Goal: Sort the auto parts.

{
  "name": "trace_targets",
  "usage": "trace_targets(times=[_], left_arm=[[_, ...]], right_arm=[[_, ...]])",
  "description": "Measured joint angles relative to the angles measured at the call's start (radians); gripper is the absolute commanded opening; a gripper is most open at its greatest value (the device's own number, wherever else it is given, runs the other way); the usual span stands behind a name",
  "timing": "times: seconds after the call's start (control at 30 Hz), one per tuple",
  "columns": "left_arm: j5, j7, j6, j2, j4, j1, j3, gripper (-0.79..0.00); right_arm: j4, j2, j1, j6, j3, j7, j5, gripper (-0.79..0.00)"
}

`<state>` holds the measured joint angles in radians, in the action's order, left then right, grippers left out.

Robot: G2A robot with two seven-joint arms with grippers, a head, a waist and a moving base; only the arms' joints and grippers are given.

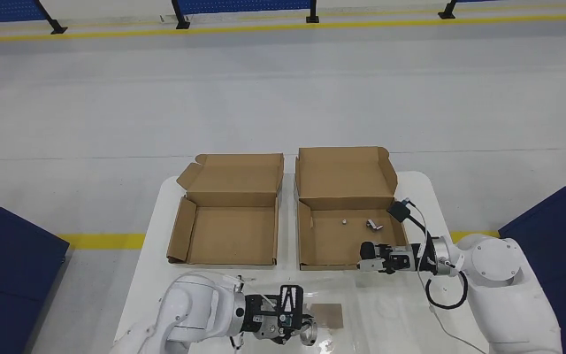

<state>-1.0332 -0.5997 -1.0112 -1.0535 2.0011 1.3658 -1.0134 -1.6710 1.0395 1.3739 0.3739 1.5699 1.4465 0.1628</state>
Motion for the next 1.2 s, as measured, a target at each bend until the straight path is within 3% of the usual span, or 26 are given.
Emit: trace_targets(times=[0.07,0.23,0.5,0.73,0.97,1.2], left_arm=[[0.001,0.063,-0.001,0.002,-0.01,-0.004,-0.011,-0.785],[-0.013,0.371,-0.001,0.032,-0.053,-0.026,0.009,-0.785],[-0.374,0.938,-0.001,0.113,-0.182,-0.057,0.042,-0.785],[-0.651,1.418,0.014,0.16,-0.296,-0.085,0.063,-0.785],[-0.688,1.651,0.242,0.205,-0.306,-0.133,0.192,-0.785],[-0.678,1.883,0.473,0.272,-0.325,-0.268,0.409,-0.785]], right_arm=[[0.0,0.0,0.0,0.0,0.0,0.0,0.0,0.0],[0.0,0.0,0.0,0.0,0.0,0.0,0.0,0.0],[0.0,0.0,0.0,0.0,0.0,0.0,0.0,0.0],[0.0,0.0,0.0,0.0,0.0,0.0,0.0,0.0],[0.0,0.0,0.0,0.0,0.0,0.0,0.0,0.0],[0.0,0.0,0.0,0.0,0.0,0.0,0.0,0.0]])
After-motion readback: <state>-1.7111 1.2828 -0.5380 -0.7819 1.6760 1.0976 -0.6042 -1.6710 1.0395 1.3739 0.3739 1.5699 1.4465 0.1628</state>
